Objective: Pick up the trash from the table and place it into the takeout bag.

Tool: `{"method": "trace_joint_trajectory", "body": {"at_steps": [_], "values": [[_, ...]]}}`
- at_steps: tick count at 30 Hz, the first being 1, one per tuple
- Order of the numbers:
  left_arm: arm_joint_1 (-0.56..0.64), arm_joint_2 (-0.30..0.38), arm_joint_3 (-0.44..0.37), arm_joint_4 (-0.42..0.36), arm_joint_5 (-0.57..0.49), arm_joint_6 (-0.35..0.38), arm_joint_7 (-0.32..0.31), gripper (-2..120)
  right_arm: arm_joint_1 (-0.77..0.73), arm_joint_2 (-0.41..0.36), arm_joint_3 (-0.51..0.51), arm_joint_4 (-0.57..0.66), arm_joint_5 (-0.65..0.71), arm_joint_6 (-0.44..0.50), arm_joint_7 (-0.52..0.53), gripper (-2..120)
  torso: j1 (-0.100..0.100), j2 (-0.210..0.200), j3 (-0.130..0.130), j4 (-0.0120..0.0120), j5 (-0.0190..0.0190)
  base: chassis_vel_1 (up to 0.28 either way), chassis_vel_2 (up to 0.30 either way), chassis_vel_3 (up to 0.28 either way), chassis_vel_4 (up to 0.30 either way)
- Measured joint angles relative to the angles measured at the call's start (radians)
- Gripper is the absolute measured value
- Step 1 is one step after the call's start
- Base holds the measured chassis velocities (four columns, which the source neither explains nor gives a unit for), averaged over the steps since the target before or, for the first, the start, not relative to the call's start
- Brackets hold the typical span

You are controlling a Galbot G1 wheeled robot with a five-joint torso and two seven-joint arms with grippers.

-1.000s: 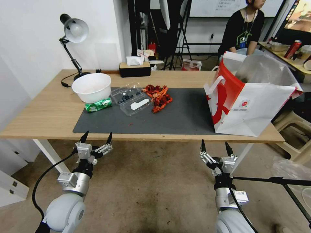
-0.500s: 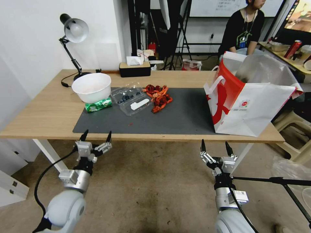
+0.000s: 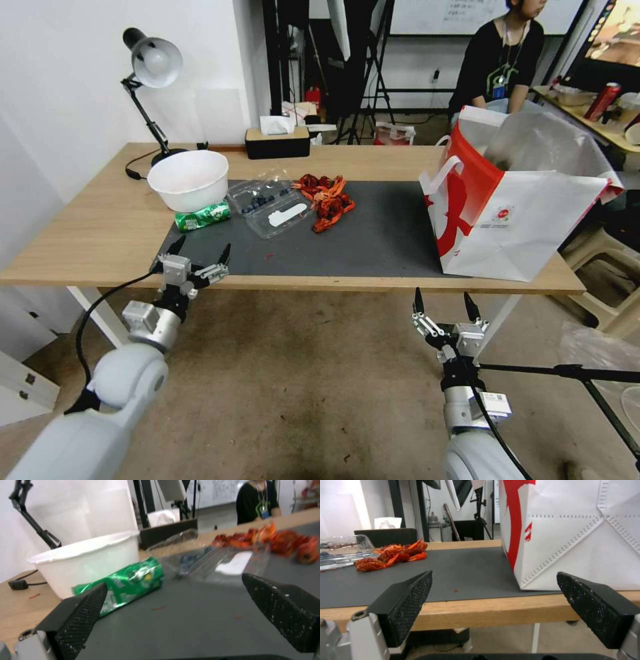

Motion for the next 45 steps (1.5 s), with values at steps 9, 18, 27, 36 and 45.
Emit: {"method": "trace_joint_trajectory", "body": {"at_steps": [9, 18, 27, 36, 45], "values": [[-0.182, 0.104, 0.056, 0.167, -0.083, 0.034, 0.095, 100, 0.015, 0.003, -0.007, -0.012, 0.001, -0.002, -0.002, 93, 0.000, 0.000, 0.000, 0.0003, 0.0000, 0.000, 0.000, 0.000, 0.000], [-0.346, 0.192, 0.124, 0.308, -0.149, 0.066, 0.301, 100, 0.030, 0.003, -0.015, -0.018, 0.002, -0.006, -0.003, 93, 0.000, 0.000, 0.000, 0.0002, 0.0002, 0.000, 0.000, 0.000, 0.000], [-0.482, 0.219, 0.233, 0.443, -0.164, 0.083, 0.458, 100, 0.036, -0.002, -0.022, -0.021, 0.002, -0.010, -0.003, 93, 0.000, 0.000, 0.000, 0.0004, -0.0001, 0.000, 0.000, 0.000, 0.000], [-0.656, 0.213, 0.390, 0.600, -0.116, 0.083, 0.509, 100, 0.036, 0.000, -0.024, -0.023, 0.003, -0.011, -0.003, 93, 0.000, 0.000, 0.000, 0.0001, 0.0005, 0.000, 0.000, 0.000, 0.000], [-0.712, 0.227, 0.438, 0.671, -0.084, 0.083, 0.596, 99, 0.039, 0.005, -0.022, -0.028, 0.003, -0.009, -0.002, 93, 0.000, 0.000, 0.000, 0.0005, -0.0001, 0.000, 0.000, 0.000, 0.000]]}}
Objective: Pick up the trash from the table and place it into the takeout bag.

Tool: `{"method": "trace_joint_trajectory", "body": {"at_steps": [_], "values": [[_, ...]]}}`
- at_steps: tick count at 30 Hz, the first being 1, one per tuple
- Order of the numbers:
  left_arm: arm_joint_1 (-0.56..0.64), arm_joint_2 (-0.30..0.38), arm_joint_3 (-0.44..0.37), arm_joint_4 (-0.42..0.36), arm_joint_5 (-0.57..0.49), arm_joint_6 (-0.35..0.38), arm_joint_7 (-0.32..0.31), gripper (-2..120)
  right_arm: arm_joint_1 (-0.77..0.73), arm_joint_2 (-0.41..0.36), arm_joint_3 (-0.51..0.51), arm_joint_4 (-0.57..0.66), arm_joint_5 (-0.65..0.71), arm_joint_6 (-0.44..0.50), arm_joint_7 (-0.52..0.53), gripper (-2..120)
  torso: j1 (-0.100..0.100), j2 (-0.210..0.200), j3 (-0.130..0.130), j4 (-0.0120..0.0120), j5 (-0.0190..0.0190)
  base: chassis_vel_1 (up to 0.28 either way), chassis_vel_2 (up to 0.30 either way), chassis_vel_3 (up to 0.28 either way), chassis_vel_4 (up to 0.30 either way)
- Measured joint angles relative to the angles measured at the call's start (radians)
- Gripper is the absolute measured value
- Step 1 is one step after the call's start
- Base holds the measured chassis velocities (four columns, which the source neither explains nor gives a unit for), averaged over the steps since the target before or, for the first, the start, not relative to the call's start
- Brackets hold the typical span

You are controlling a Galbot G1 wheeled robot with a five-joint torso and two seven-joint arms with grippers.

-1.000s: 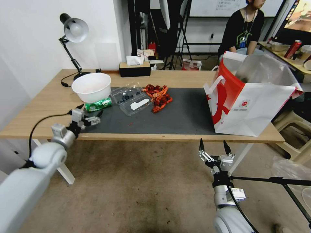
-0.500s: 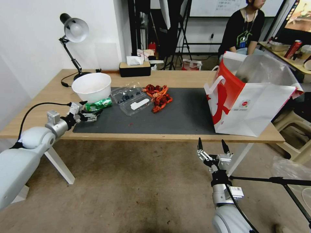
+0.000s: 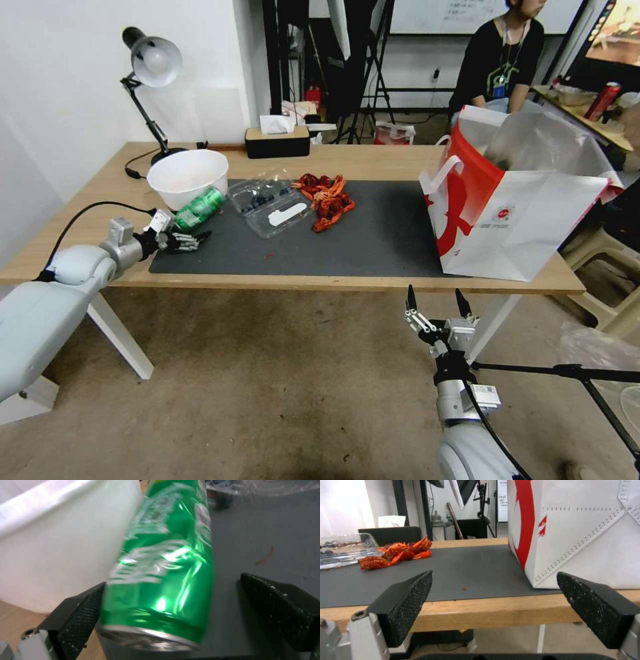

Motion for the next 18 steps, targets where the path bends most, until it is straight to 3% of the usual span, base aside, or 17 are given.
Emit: {"method": "trace_joint_trajectory", "body": {"at_steps": [9, 12, 14, 16, 18], "values": [[-0.001, 0.000, 0.000, 0.001, 0.000, -0.010, 0.003, 88, 0.004, 0.006, -0.006, -0.007, -0.004, 0.000, 0.000, 93, 0.000, 0.000, 0.000, -0.0003, 0.0003, 0.000, 0.000, 0.000, 0.000], [-0.003, 0.002, 0.000, 0.002, -0.001, -0.021, 0.001, 72, 0.003, 0.006, -0.006, -0.007, -0.005, 0.001, 0.000, 93, 0.000, 0.000, 0.000, -0.0003, 0.0003, 0.000, 0.000, 0.000, 0.000], [-0.003, 0.002, 0.000, 0.002, -0.001, -0.022, 0.001, 70, 0.003, 0.005, -0.006, -0.007, -0.006, 0.001, 0.000, 93, 0.000, 0.000, 0.000, -0.0004, 0.0003, 0.000, 0.000, 0.000, 0.000], [-0.002, 0.009, 0.000, -0.001, -0.001, -0.030, 0.000, 58, 0.002, 0.005, -0.005, -0.007, -0.006, 0.001, 0.000, 93, 0.000, 0.000, 0.000, -0.0003, 0.0003, 0.000, 0.000, 0.000, 0.000], [-0.001, 0.011, -0.001, -0.004, -0.001, -0.032, 0.000, 55, 0.002, 0.005, -0.005, -0.007, -0.006, 0.001, 0.000, 93, 0.000, 0.000, 0.000, -0.0003, 0.0003, 0.000, 0.000, 0.000, 0.000]]}}
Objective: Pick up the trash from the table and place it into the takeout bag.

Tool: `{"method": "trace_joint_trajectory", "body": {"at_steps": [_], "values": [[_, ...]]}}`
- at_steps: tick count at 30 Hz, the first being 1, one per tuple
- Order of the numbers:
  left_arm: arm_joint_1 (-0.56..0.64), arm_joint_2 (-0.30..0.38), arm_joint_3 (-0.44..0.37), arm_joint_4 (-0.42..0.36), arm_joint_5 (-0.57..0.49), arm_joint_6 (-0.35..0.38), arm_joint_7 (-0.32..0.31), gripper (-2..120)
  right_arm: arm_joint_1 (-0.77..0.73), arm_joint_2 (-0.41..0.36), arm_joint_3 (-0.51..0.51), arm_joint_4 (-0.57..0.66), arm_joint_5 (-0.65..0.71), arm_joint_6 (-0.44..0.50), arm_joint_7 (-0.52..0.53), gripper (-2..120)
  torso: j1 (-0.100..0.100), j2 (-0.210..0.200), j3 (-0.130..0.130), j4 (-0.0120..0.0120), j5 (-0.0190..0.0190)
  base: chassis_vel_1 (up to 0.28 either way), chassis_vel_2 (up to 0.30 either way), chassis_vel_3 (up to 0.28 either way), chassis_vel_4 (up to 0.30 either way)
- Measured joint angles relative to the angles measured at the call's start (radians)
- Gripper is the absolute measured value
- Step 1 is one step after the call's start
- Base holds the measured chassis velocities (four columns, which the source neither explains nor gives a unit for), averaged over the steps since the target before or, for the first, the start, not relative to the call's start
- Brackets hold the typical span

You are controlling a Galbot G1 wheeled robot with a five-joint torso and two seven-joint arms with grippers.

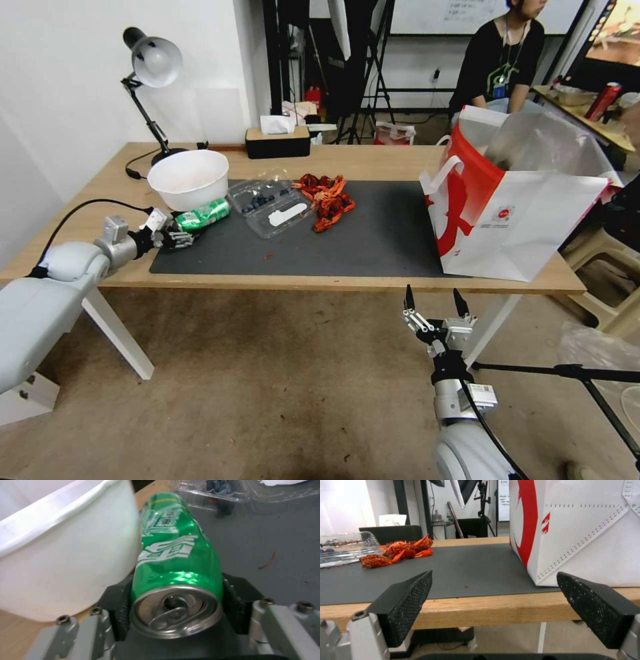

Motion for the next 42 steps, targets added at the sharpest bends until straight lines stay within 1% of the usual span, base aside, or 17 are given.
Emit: {"method": "trace_joint_trajectory", "body": {"at_steps": [8, 11, 14, 15, 17, 19, 20, 21, 23, 27, 31, 32, 35, 36, 39, 41, 42], "values": [[0.023, 0.023, -0.009, -0.047, 0.000, -0.021, 0.014, 53, 0.000, 0.002, -0.003, 0.000, -0.004, 0.000, 0.000, 93, 0.000, 0.000, 0.000, 0.0000, -0.0001, 0.000, 0.000, 0.000, 0.000], [0.035, 0.037, -0.019, -0.080, 0.001, -0.038, 0.035, 53, -0.001, 0.002, -0.004, 0.001, -0.005, 0.000, 0.000, 93, 0.000, 0.000, 0.000, 0.0001, 0.0000, 0.000, 0.000, 0.000, 0.000], [0.050, 0.051, -0.040, -0.162, -0.022, -0.057, 0.072, 53, -0.002, 0.001, -0.004, 0.001, -0.006, 0.001, 0.000, 93, 0.000, 0.000, 0.000, 0.0004, 0.0000, 0.000, 0.000, 0.000, 0.000], [0.050, 0.051, -0.040, -0.162, -0.022, -0.057, 0.072, 53, -0.002, 0.001, -0.004, 0.001, -0.006, 0.001, 0.000, 93, 0.000, 0.000, 0.000, 0.0004, 0.0000, 0.000, 0.000, 0.000, 0.000], [0.042, 0.052, -0.028, -0.220, -0.060, -0.060, 0.071, 53, -0.002, 0.001, -0.006, 0.001, -0.007, 0.001, 0.000, 93, 0.000, 0.000, 0.000, 0.0002, 0.0000, 0.000, 0.000, 0.000, 0.000], [0.035, 0.051, -0.019, -0.241, -0.076, -0.061, 0.067, 53, -0.002, 0.001, -0.007, 0.001, -0.008, 0.001, 0.000, 93, 0.000, 0.000, 0.000, 0.0002, 0.0000, 0.000, 0.000, 0.000, 0.000], [0.012, 0.043, 0.001, -0.281, -0.109, -0.061, 0.057, 53, -0.001, 0.001, -0.007, 0.001, -0.008, 0.001, 0.000, 93, 0.000, 0.000, 0.000, 0.0000, 0.0002, 0.000, 0.000, 0.000, 0.000], [0.012, 0.043, 0.001, -0.281, -0.109, -0.061, 0.057, 53, -0.001, 0.001, -0.007, 0.001, -0.008, 0.001, 0.000, 93, 0.000, 0.000, 0.000, 0.0000, 0.0002, 0.000, 0.000, 0.000, 0.000], [-0.039, 0.026, 0.047, -0.331, -0.154, -0.059, 0.040, 53, -0.002, 0.001, -0.007, 0.003, -0.009, 0.001, 0.001, 93, 0.000, 0.000, 0.000, -0.0001, 0.0001, 0.000, 0.000, 0.000, 0.000], [-0.108, 0.002, 0.101, -0.367, -0.198, -0.049, 0.017, 53, -0.005, 0.001, -0.005, 0.006, -0.009, 0.001, 0.001, 93, 0.000, 0.000, 0.000, 0.0000, 0.0001, 0.000, 0.000, 0.000, 0.000], [-0.287, -0.062, 0.242, -0.395, -0.288, -0.035, -0.032, 53, -0.007, 0.001, -0.001, 0.008, -0.009, 0.001, 0.002, 93, 0.000, 0.000, 0.000, 0.0000, 0.0005, 0.000, 0.000, 0.000, 0.000], [-0.287, -0.062, 0.242, -0.395, -0.288, -0.035, -0.032, 53, -0.007, 0.001, -0.001, 0.008, -0.009, 0.001, 0.002, 93, 0.000, 0.000, 0.000, 0.0000, 0.0005, 0.000, 0.000, 0.000, 0.000], [-0.410, -0.119, 0.372, -0.386, -0.342, -0.032, -0.066, 53, -0.007, 0.002, 0.003, 0.009, -0.009, 0.001, 0.003, 93, 0.000, 0.000, 0.000, -0.0001, 0.0006, 0.000, 0.000, 0.000, 0.000], [-0.410, -0.119, 0.372, -0.386, -0.342, -0.032, -0.066, 53, -0.007, 0.002, 0.003, 0.009, -0.009, 0.001, 0.003, 93, 0.000, 0.000, 0.000, -0.0001, 0.0006, 0.000, 0.000, 0.000, 0.000], [-0.524, -0.196, 0.473, -0.346, -0.370, -0.028, -0.084, 53, -0.007, 0.006, 0.005, 0.011, -0.010, 0.001, 0.004, 93, 0.000, 0.000, 0.000, 0.0001, 0.0005, 0.000, 0.000, 0.000, 0.000], [-0.551, -0.221, 0.494, -0.333, -0.377, -0.027, -0.087, 53, -0.006, 0.007, 0.005, 0.011, -0.012, 0.000, 0.005, 93, 0.000, 0.000, 0.000, 0.0001, 0.0004, 0.000, 0.000, 0.000, 0.000], [-0.586, -0.256, 0.520, -0.314, -0.384, -0.023, -0.091, 53, -0.006, 0.009, 0.006, 0.011, -0.013, 0.000, 0.005, 93, 0.000, 0.000, 0.000, 0.0002, 0.0001, 0.000, 0.000, 0.000, 0.000]]}}
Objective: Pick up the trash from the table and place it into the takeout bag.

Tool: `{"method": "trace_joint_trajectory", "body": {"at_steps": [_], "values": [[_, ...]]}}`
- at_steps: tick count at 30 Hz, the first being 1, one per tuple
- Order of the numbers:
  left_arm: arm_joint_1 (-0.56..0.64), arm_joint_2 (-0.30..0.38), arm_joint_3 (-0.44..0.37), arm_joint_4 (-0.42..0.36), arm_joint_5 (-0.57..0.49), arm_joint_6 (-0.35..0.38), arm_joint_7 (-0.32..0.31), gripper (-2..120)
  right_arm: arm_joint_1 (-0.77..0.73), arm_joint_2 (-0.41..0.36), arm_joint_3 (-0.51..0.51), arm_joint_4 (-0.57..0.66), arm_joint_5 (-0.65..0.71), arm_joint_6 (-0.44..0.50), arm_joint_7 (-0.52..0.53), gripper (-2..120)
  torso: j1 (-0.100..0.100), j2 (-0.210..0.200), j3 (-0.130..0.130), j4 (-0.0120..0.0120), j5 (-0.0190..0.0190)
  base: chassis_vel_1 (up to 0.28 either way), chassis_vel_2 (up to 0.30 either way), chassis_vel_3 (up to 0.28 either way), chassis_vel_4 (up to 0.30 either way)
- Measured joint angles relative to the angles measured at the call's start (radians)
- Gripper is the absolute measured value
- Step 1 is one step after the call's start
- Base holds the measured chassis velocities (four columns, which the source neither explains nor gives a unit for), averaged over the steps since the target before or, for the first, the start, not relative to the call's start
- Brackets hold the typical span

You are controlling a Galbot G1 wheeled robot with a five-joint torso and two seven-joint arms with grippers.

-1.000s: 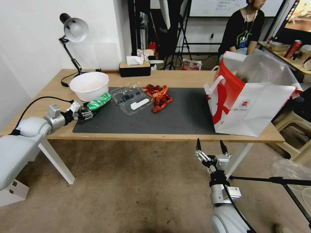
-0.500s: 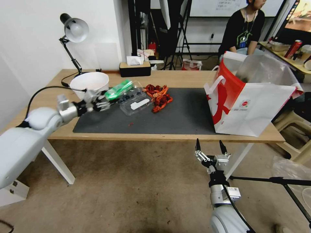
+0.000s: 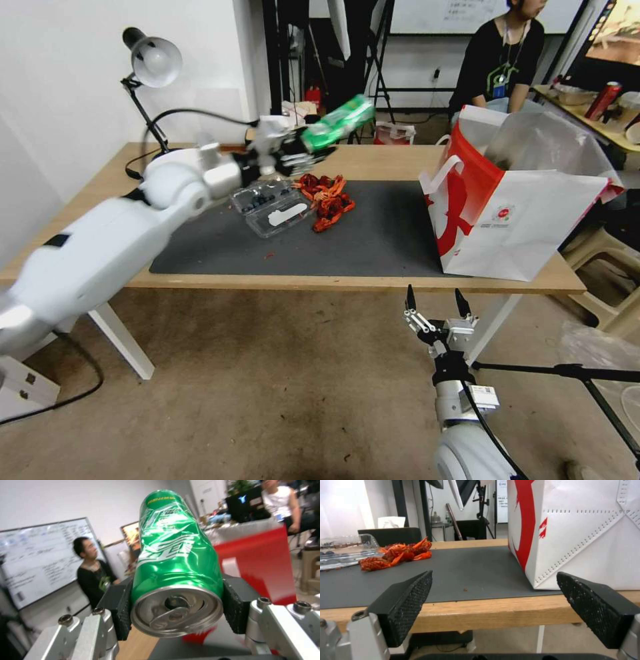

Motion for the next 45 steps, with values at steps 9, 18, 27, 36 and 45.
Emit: {"method": "trace_joint_trajectory", "body": {"at_steps": [9, 18, 27, 36, 45], "values": [[-0.181, -0.227, 0.140, 0.096, -0.054, 0.014, -0.031, 53, 0.001, 0.009, 0.004, 0.003, -0.004, -0.002, 0.002, 93, 0.000, 0.000, 0.000, -0.0002, 0.0002, 0.000, 0.000, 0.000, 0.000], [-0.268, -0.383, 0.245, 0.210, -0.075, 0.017, -0.035, 53, 0.003, 0.012, 0.005, -0.001, -0.005, -0.002, 0.003, 93, 0.000, 0.000, 0.000, 0.0000, 0.0000, 0.000, 0.000, 0.000, 0.000], [-0.284, -0.501, 0.305, 0.339, -0.068, 0.003, -0.030, 53, 0.002, 0.016, 0.005, -0.003, -0.006, 0.001, 0.003, 93, 0.000, 0.000, 0.000, 0.0000, -0.0001, 0.000, 0.000, 0.000, 0.000], [-0.278, -0.557, 0.314, 0.406, -0.016, -0.019, -0.039, 55, 0.001, 0.022, 0.004, -0.007, -0.008, 0.005, 0.003, 93, 0.000, 0.000, 0.000, 0.0000, -0.0002, 0.000, 0.000, 0.000, 0.000], [-0.263, -0.546, 0.299, 0.375, -0.015, -0.022, -0.069, 84, -0.002, 0.021, 0.005, -0.007, -0.010, 0.006, 0.003, 93, 0.000, 0.000, 0.000, -0.0001, -0.0002, 0.000, 0.000, 0.000, 0.000]]}}
